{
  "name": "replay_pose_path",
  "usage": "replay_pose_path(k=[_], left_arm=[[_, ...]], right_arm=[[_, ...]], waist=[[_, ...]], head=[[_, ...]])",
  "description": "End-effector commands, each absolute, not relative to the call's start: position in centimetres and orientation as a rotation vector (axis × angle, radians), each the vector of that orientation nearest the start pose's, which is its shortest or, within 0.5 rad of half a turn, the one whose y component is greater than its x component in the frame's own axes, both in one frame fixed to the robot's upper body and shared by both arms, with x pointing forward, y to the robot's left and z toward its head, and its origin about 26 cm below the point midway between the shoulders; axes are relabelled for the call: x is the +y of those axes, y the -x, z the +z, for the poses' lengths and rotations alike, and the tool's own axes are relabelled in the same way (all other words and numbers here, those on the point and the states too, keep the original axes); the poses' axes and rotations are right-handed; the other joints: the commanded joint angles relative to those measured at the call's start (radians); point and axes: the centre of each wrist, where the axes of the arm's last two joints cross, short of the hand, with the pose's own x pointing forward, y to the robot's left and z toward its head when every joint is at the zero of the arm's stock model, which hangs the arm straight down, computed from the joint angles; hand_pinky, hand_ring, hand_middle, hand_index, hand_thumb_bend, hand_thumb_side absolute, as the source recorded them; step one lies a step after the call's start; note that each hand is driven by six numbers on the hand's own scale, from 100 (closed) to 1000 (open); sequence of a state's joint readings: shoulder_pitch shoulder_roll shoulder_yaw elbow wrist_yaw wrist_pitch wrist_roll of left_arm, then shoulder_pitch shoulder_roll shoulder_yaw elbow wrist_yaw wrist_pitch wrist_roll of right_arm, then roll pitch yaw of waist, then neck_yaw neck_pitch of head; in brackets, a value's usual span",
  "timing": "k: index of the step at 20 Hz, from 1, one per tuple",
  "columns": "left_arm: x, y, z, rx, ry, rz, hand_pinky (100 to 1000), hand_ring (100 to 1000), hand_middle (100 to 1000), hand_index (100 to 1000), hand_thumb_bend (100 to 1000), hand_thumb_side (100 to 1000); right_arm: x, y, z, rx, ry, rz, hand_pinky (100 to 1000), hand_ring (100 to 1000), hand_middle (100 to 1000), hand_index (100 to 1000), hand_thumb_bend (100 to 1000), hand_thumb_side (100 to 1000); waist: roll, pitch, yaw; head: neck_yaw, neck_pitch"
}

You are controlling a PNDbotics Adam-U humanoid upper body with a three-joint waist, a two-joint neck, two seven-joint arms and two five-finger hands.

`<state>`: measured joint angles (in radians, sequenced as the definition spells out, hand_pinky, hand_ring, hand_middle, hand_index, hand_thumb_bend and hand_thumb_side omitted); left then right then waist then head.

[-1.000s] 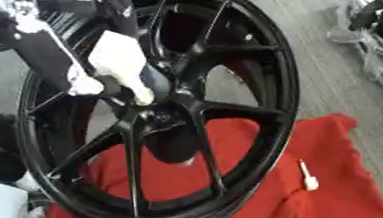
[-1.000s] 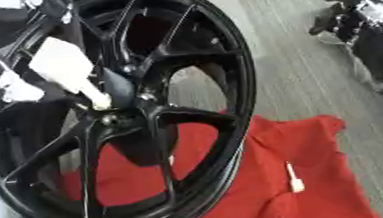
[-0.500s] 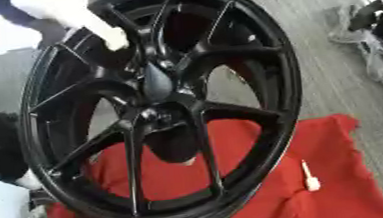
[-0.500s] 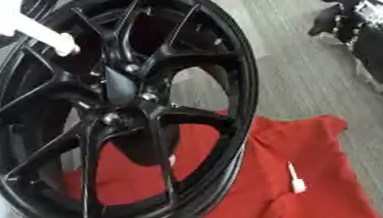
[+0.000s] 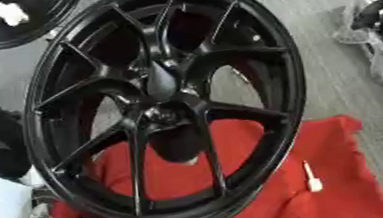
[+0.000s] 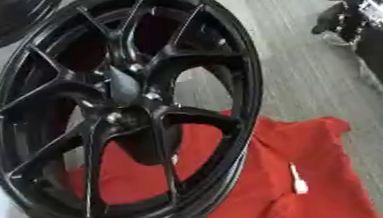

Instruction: Pull the pin out of the wheel hub.

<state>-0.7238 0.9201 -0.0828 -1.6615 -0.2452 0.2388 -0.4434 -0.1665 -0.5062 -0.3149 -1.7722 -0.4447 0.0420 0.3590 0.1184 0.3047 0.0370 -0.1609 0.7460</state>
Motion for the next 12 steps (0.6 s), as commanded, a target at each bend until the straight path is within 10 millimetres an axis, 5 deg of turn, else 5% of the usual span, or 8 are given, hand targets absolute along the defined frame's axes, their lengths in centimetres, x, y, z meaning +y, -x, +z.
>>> replay_pose_path(k=[1, 7, 10, 12], left_arm=[[37.2, -34.6, 34.7, -1.622, -0.952, -1.026, 829, 772, 620, 367, 100, 100], [40.7, -35.6, 30.4, -1.466, -0.963, -0.946, 845, 792, 657, 457, 113, 100], [41.2, -35.9, 28.7, -1.409, -0.942, -0.995, 889, 836, 751, 782, 211, 100], [41.4, -36.1, 28.3, -1.401, -0.919, -1.028, 910, 853, 778, 868, 352, 426]], right_arm=[[-40.8, -28.9, 18.2, -1.997, -0.017, 0.32, 938, 634, 585, 813, 100, 641], [-40.9, -28.8, 18.0, -1.994, -0.013, 0.316, 938, 635, 587, 813, 100, 640], [-40.9, -28.8, 18.0, -1.994, -0.013, 0.316, 938, 635, 588, 813, 100, 641], [-40.9, -28.8, 18.0, -1.993, -0.013, 0.316, 938, 636, 588, 814, 100, 641]], waist=[[-0.008, -0.021, 0.004], [-0.011, -0.024, 0.008], [-0.012, -0.023, 0.007], [-0.012, -0.024, 0.007]], head=[[-0.004, -0.005], [-0.007, -0.007], [-0.006, -0.006], [-0.005, -0.004]])
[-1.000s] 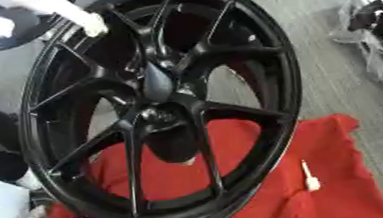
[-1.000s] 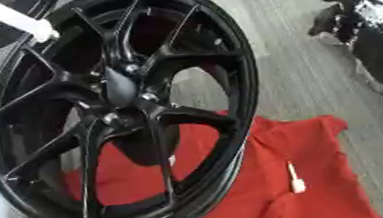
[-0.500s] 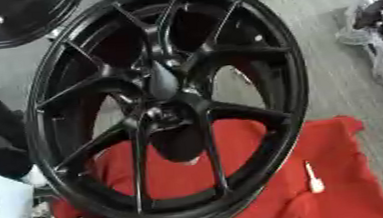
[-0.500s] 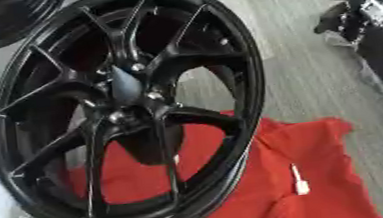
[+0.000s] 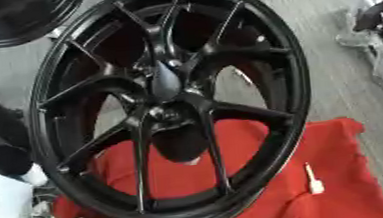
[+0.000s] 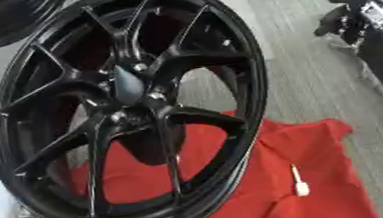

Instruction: Pull the pin out of the wheel hub.

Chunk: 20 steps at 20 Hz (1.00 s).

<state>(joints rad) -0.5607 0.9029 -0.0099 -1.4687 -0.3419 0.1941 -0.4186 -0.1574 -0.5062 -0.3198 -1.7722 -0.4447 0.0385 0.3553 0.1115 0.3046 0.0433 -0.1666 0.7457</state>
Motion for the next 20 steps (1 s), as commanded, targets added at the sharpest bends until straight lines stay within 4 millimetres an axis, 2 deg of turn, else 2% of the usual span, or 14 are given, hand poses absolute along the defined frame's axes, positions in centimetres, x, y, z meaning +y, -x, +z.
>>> replay_pose_path(k=[1, 4, 7, 8, 10, 11, 12, 13, 17, 20], left_arm=[[41.4, -36.1, 28.2, -1.401, -0.915, -1.037, 918, 859, 786, 889, 401, 516], [41.6, -36.2, 28.2, -1.402, -0.913, -1.054, 930, 868, 797, 910, 457, 620], [41.5, -36.3, 28.0, -1.409, -0.892, -1.072, 931, 869, 797, 911, 440, 675], [41.4, -36.4, 28.0, -1.416, -0.882, -1.073, 927, 866, 793, 903, 369, 676], [41.0, -36.5, 28.1, -1.461, -0.834, -1.044, 911, 853, 782, 884, 127, 688], [40.6, -36.5, 28.2, -1.504, -0.795, -1.012, 884, 833, 766, 873, 100, 719], [40.2, -36.5, 28.3, -1.556, -0.751, -0.971, 854, 808, 749, 860, 100, 767], [39.5, -36.6, 28.3, -1.617, -0.7, -0.925, 819, 779, 726, 830, 100, 767], [35.7, -36.8, 28.4, -1.87, -0.46, -0.688, 758, 724, 670, 765, 100, 711], [32.4, -36.9, 28.0, -2.015, -0.262, -0.537, 746, 713, 662, 749, 100, 703]], right_arm=[[-40.9, -28.8, 18.0, -1.993, -0.013, 0.317, 938, 636, 588, 814, 100, 641], [-40.9, -28.8, 18.0, -1.992, -0.014, 0.32, 939, 636, 589, 814, 100, 640], [-40.9, -28.8, 18.1, -1.993, -0.016, 0.318, 939, 637, 590, 814, 100, 640], [-40.9, -28.9, 18.1, -1.993, -0.017, 0.318, 939, 637, 590, 814, 100, 639], [-40.9, -28.9, 18.1, -1.993, -0.019, 0.318, 939, 637, 591, 814, 100, 639], [-40.9, -28.9, 18.1, -1.993, -0.019, 0.317, 939, 637, 591, 814, 100, 639], [-40.9, -28.9, 18.1, -1.993, -0.02, 0.317, 939, 637, 591, 814, 100, 639], [-40.9, -28.9, 18.1, -1.993, -0.021, 0.317, 939, 638, 591, 814, 100, 639], [-40.8, -28.9, 18.0, -1.995, -0.029, 0.313, 939, 638, 592, 814, 100, 639], [-40.7, -29.0, 18.0, -1.998, -0.036, 0.308, 939, 638, 593, 814, 100, 638]], waist=[[-0.004, -0.024, 0.001], [-0.003, -0.026, 0.0], [-0.002, -0.026, -0.002], [-0.001, -0.027, -0.002], [-0.002, -0.027, -0.002], [-0.002, -0.027, -0.002], [-0.003, -0.028, -0.003], [-0.003, -0.028, -0.003], [-0.007, -0.028, -0.006], [-0.011, -0.027, -0.009]], head=[[0.002, -0.003], [0.003, 0.001], [0.003, 0.002], [0.003, 0.002], [0.003, 0.001], [0.004, 0.001], [0.004, 0.001], [0.006, 0.002], [0.011, 0.0], [0.014, -0.002]])
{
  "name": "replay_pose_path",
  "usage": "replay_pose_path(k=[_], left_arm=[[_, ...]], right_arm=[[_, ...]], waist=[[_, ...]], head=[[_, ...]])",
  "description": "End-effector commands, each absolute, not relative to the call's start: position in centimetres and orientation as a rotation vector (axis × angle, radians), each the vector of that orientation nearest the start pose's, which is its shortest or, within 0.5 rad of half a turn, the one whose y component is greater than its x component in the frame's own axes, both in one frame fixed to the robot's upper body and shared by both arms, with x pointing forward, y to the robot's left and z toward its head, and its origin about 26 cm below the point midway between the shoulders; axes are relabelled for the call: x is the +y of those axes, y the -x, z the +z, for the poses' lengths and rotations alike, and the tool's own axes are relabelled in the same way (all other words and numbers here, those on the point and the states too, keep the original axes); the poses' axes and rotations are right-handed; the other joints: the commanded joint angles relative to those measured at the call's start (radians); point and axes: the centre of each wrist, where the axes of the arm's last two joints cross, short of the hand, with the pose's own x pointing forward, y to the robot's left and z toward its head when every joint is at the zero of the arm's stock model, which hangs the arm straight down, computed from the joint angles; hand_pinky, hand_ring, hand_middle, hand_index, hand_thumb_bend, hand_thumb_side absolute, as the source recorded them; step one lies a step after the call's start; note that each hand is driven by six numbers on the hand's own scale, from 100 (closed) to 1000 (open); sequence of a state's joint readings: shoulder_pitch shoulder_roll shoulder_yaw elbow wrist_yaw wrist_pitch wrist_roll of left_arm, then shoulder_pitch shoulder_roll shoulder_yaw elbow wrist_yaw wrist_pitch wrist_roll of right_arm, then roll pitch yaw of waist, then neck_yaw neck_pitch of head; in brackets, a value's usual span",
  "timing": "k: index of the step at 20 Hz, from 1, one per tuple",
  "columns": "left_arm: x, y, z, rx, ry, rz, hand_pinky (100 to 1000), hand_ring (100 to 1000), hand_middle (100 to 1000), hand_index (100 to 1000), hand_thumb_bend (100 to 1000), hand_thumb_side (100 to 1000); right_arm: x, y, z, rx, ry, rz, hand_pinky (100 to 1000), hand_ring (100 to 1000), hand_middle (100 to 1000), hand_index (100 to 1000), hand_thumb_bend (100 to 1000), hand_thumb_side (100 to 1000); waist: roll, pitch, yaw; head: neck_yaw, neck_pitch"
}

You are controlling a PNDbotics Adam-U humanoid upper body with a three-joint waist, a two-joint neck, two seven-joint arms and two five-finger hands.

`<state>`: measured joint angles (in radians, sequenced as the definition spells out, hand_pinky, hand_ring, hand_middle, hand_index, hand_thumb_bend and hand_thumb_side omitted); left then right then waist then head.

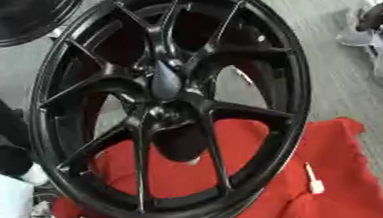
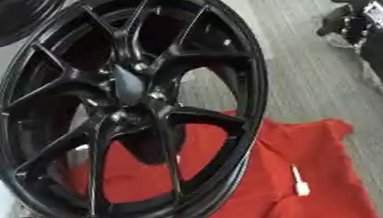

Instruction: Pull the pin out of the wheel hub.

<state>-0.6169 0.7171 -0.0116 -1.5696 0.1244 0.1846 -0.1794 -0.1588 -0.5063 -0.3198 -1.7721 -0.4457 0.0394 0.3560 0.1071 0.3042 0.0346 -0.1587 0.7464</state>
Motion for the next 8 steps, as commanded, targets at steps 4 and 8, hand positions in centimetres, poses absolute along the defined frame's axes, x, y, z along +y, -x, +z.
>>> replay_pose_path(k=[4, 8], left_arm=[[28.6, -36.9, 26.2, -2.104, -0.007, -0.338, 747, 731, 697, 754, 100, 748], [26.2, -37.4, 23.7, -2.084, 0.143, -0.154, 755, 740, 717, 761, 109, 803]], right_arm=[[-40.6, -29.1, 18.1, -2.004, -0.048, 0.302, 939, 639, 593, 814, 100, 638], [-40.4, -29.2, 18.2, -2.015, -0.059, 0.294, 939, 640, 595, 815, 100, 635]], waist=[[-0.013, -0.024, -0.005], [-0.019, -0.02, -0.008]], head=[[0.01, -0.003], [0.016, -0.004]])
